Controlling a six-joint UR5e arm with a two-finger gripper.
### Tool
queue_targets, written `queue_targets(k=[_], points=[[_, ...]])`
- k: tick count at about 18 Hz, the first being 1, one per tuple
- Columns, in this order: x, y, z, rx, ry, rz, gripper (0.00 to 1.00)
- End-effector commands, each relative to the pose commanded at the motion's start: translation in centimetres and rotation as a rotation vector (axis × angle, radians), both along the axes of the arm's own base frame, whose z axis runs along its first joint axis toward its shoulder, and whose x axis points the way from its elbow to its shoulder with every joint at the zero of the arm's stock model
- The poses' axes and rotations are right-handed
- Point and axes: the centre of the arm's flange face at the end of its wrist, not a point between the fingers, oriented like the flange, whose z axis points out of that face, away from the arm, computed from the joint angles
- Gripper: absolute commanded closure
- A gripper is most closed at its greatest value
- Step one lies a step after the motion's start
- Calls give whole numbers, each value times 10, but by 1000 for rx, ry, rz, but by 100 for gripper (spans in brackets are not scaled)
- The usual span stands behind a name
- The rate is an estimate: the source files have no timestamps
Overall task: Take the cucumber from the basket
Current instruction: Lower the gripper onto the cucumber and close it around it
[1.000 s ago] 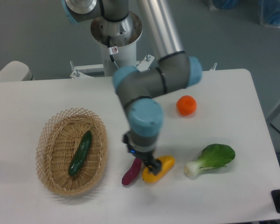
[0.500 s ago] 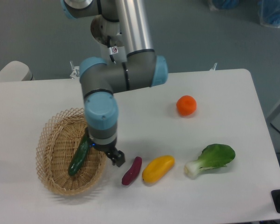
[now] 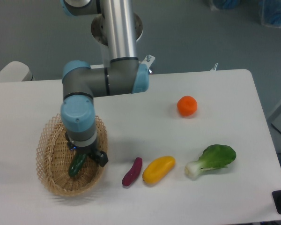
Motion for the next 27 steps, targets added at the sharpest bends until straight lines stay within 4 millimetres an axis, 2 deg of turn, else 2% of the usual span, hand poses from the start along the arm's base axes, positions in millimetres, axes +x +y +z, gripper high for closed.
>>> queue_targets(k=[2, 11, 12, 17, 19, 20, 23, 27], points=[[9, 3, -6, -10, -5, 15, 0], [10, 13, -25, 14, 8, 84, 0], [11, 14, -27, 11, 8, 81, 8], [11, 13, -27, 10, 10, 83, 61], [12, 13, -21, 19, 12, 81, 75], [10, 14, -17, 26, 12, 83, 79], [2, 22, 0, 56, 27, 89, 79], [-22, 25, 19, 54, 29, 113, 79]])
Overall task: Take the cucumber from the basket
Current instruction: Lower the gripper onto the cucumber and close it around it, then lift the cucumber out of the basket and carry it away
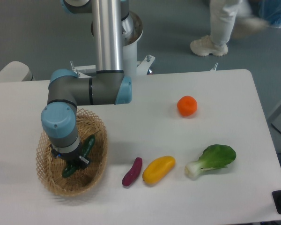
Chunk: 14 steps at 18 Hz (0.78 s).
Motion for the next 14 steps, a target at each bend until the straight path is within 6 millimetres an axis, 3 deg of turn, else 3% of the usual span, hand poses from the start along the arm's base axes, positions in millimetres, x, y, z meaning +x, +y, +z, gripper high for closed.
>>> queue_targets(k=[7, 13, 14], points=[[-69, -7, 36, 52, 8, 58, 79], [-124, -26, 42, 62, 36, 10, 79], [-141, -34, 40, 59, 42, -8, 79]])
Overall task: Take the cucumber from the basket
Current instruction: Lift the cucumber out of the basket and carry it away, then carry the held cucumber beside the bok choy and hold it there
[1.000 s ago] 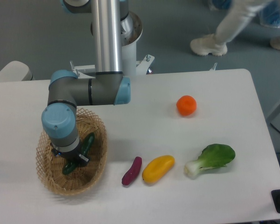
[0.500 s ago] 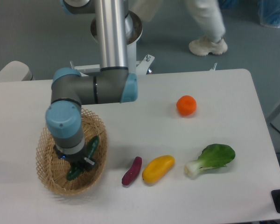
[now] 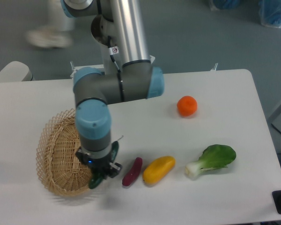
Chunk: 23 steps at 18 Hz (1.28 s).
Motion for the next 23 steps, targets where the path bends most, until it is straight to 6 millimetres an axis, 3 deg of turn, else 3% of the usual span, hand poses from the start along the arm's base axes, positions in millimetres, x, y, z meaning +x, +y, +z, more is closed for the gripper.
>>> queue_targets(k=[9, 13, 17, 23], points=[[-104, -39, -16, -19, 45, -166, 78], [-136, -48, -27, -24, 56, -242, 78], [-156, -56, -25, -47, 40, -331, 78], [-171, -53, -30, -117, 49, -412, 78]])
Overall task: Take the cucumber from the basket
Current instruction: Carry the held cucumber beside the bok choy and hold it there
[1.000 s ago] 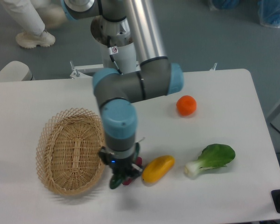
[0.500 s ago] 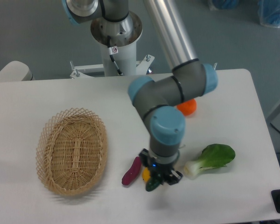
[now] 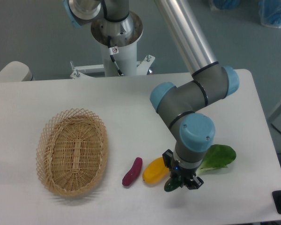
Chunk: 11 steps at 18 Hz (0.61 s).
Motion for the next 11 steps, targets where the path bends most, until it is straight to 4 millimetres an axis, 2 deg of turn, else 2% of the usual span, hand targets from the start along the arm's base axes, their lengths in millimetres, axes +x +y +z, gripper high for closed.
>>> queue_targets(k=[11], points=[[5, 1, -3, -18, 14, -16, 77]])
